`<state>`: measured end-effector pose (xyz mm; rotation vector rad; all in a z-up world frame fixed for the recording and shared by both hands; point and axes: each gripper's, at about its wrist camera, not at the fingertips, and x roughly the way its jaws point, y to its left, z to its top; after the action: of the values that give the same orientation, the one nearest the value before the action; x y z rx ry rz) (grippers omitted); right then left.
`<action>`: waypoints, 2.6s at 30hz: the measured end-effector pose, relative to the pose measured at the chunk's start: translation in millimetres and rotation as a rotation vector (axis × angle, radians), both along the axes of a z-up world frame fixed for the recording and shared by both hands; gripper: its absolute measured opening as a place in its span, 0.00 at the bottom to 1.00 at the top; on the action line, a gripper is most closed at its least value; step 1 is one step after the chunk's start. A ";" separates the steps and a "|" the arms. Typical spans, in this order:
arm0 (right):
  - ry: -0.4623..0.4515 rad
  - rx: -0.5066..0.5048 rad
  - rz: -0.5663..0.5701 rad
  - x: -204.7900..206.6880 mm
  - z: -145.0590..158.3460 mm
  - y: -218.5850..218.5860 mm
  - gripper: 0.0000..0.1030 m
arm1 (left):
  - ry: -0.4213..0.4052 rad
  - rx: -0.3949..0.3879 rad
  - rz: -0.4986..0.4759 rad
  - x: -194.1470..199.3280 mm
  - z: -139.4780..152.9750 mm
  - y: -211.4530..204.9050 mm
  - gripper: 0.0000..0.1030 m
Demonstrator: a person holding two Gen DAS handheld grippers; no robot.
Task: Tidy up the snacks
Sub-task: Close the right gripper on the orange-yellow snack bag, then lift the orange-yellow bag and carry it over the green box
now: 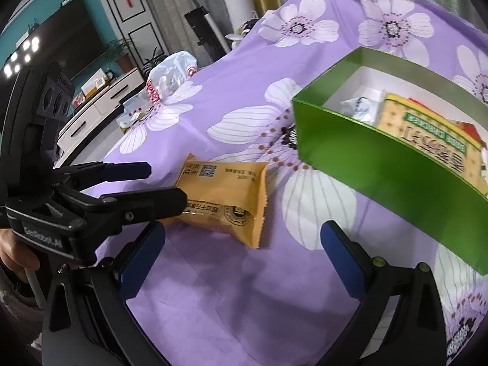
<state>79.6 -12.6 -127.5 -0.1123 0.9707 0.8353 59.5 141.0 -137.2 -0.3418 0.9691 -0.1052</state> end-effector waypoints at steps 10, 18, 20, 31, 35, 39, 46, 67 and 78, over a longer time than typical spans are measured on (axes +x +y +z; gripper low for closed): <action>0.003 -0.008 0.086 5.3 -10.3 17.8 0.89 | 0.008 -0.051 -0.009 4.2 -11.1 1.3 0.98; 0.033 -0.001 0.120 11.0 -17.1 27.4 0.72 | 0.005 -0.070 -0.008 7.1 -15.5 2.9 0.87; 0.038 0.002 0.116 12.3 -17.5 27.6 0.69 | 0.005 -0.071 -0.009 8.5 -16.2 3.4 0.82; 0.050 -0.010 0.110 12.8 -17.5 26.8 0.43 | -0.018 -0.077 -0.058 13.3 -15.9 0.9 0.52; 0.055 -0.006 0.096 14.1 -18.6 25.5 0.38 | -0.029 -0.084 -0.081 13.2 -15.2 -0.5 0.48; 0.049 -0.004 0.087 11.6 -18.5 23.9 0.37 | -0.032 -0.086 -0.090 13.0 -14.4 -2.5 0.47; 0.050 0.011 0.061 6.9 -14.6 17.4 0.37 | -0.040 -0.079 -0.102 8.5 -8.9 -10.3 0.47; -0.019 0.045 -0.073 -28.2 21.8 -44.8 0.37 | -0.110 -0.035 -0.221 -11.7 31.7 -75.9 0.47; -0.066 0.071 -0.127 -35.8 40.4 -72.6 0.37 | -0.153 -0.011 -0.269 -15.5 53.3 -105.4 0.47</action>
<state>43.8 -85.1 -87.1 -0.0167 0.8761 0.7441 43.9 35.6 -84.0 -0.2084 0.8587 -0.3765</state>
